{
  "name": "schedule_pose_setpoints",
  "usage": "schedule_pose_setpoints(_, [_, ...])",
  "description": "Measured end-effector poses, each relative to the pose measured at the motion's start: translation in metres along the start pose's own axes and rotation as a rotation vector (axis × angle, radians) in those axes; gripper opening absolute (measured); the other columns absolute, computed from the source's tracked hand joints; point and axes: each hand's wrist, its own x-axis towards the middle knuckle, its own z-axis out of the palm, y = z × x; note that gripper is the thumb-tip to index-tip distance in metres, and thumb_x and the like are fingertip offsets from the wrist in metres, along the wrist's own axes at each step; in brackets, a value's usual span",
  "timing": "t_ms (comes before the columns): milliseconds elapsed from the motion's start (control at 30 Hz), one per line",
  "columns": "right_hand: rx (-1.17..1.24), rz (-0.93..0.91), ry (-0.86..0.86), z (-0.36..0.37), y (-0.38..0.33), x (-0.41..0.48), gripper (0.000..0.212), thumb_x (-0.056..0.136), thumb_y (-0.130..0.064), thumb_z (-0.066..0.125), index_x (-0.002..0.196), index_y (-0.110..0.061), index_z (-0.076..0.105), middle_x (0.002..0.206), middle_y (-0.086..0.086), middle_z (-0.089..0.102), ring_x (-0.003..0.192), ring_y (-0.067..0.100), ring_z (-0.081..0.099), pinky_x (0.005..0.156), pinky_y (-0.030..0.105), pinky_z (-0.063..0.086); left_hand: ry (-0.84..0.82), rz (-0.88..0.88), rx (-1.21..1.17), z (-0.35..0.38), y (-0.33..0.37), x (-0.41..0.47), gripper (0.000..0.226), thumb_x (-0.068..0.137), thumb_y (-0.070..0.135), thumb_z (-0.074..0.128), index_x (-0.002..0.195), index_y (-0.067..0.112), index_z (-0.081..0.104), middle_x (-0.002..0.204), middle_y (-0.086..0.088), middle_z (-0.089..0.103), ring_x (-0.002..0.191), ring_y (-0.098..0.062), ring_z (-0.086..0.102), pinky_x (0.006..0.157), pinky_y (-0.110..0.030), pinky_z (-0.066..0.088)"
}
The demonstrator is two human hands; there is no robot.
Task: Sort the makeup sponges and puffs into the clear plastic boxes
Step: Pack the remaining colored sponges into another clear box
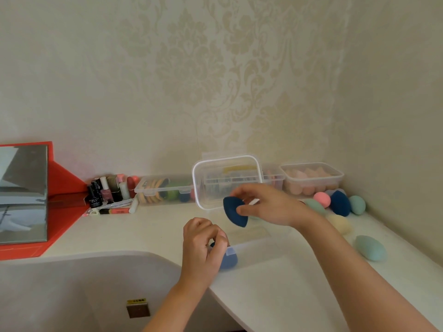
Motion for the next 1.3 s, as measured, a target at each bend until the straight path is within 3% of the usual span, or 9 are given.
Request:
schedule_pose_setpoints(100, [0.050, 0.068, -0.051, 0.007, -0.001, 0.000, 0.025, 0.095, -0.013, 0.047, 0.114, -0.029, 0.047, 0.104, 0.003, 0.058, 0.091, 0.020, 0.060, 0.080, 0.033, 0.056, -0.001, 0.007, 0.005, 0.001, -0.002, 0.000, 0.031, 0.078, 0.028, 0.040, 0.052, 0.017, 0.053, 0.060, 0.017, 0.049, 0.078, -0.010, 0.047, 0.076, -0.009, 0.032])
schedule_pose_setpoints(233, [0.179, 0.013, -0.089, 0.006, -0.002, 0.001, 0.042, 0.097, -0.006, 0.034, 0.117, -0.039, 0.050, 0.107, 0.003, 0.053, 0.086, 0.021, 0.056, 0.072, 0.028, 0.055, -0.006, 0.010, -0.004, 0.001, -0.003, 0.000, 0.032, 0.078, 0.027, 0.041, 0.052, 0.015, 0.054, 0.060, 0.016, 0.050, 0.080, -0.007, 0.048, 0.077, -0.009, 0.032])
schedule_pose_setpoints(367, [0.329, 0.006, -0.151, 0.006, 0.000, 0.001, 0.039, 0.093, 0.007, 0.035, 0.113, -0.013, 0.062, 0.110, -0.004, 0.056, 0.097, 0.012, 0.055, 0.086, 0.027, 0.052, -0.004, 0.023, -0.011, 0.001, -0.003, 0.000, 0.031, 0.077, 0.025, 0.041, 0.051, 0.014, 0.053, 0.058, 0.017, 0.049, 0.077, -0.006, 0.048, 0.076, -0.014, 0.033])
schedule_pose_setpoints(467, [0.241, 0.022, -0.162, 0.006, 0.005, 0.000, 0.041, 0.084, 0.010, 0.049, 0.111, -0.019, 0.059, 0.112, -0.007, 0.054, 0.094, 0.011, 0.058, 0.087, 0.025, 0.052, -0.005, 0.016, -0.016, 0.001, -0.005, 0.000, 0.031, 0.077, 0.025, 0.041, 0.051, 0.013, 0.054, 0.058, 0.014, 0.051, 0.076, -0.007, 0.048, 0.076, -0.019, 0.035])
schedule_pose_setpoints(667, [0.081, 0.059, -0.106, 0.012, 0.008, 0.001, 0.032, 0.080, -0.013, 0.071, 0.100, -0.032, 0.054, 0.103, -0.006, 0.062, 0.089, 0.018, 0.061, 0.086, 0.032, 0.050, -0.007, -0.008, -0.031, 0.001, -0.006, -0.001, 0.028, 0.077, 0.025, 0.041, 0.052, 0.017, 0.052, 0.059, 0.017, 0.048, 0.079, -0.007, 0.049, 0.076, -0.018, 0.035])
schedule_pose_setpoints(800, [0.061, 0.161, -0.192, 0.015, 0.007, 0.002, 0.024, 0.089, -0.026, 0.061, 0.110, -0.028, 0.050, 0.090, -0.004, 0.066, 0.081, 0.011, 0.061, 0.088, 0.033, 0.046, -0.009, -0.010, -0.029, 0.001, -0.004, -0.001, 0.031, 0.078, 0.028, 0.040, 0.052, 0.015, 0.053, 0.061, 0.022, 0.045, 0.079, -0.008, 0.048, 0.075, -0.020, 0.036])
schedule_pose_setpoints(933, [-0.001, 0.265, -0.247, 0.023, 0.005, 0.002, 0.022, 0.092, -0.033, 0.053, 0.110, -0.022, 0.047, 0.103, 0.002, 0.069, 0.094, 0.016, 0.068, 0.097, 0.037, 0.048, -0.010, -0.002, -0.010, 0.001, -0.006, -0.001, 0.033, 0.078, 0.028, 0.040, 0.053, 0.013, 0.055, 0.063, 0.023, 0.045, 0.080, -0.006, 0.048, 0.075, -0.023, 0.037])
schedule_pose_setpoints(1100, [-0.195, 0.199, -0.272, 0.027, -0.001, 0.000, 0.026, 0.094, -0.045, 0.049, 0.109, -0.025, 0.057, 0.113, -0.003, 0.064, 0.098, 0.015, 0.059, 0.084, 0.026, 0.044, -0.006, 0.007, -0.017, 0.001, -0.005, 0.000, 0.033, 0.079, 0.028, 0.041, 0.054, 0.012, 0.055, 0.061, 0.022, 0.045, 0.079, -0.005, 0.047, 0.076, -0.018, 0.035])
schedule_pose_setpoints(1300, [-0.187, 0.234, -0.065, 0.032, 0.001, 0.006, 0.024, 0.085, -0.037, 0.066, 0.094, -0.016, 0.059, 0.089, 0.001, 0.069, 0.071, 0.013, 0.063, 0.064, 0.023, 0.046, -0.004, 0.010, -0.016, 0.001, -0.006, -0.001, 0.032, 0.080, 0.029, 0.040, 0.053, 0.017, 0.053, 0.063, 0.024, 0.044, 0.079, -0.008, 0.047, 0.076, -0.011, 0.033])
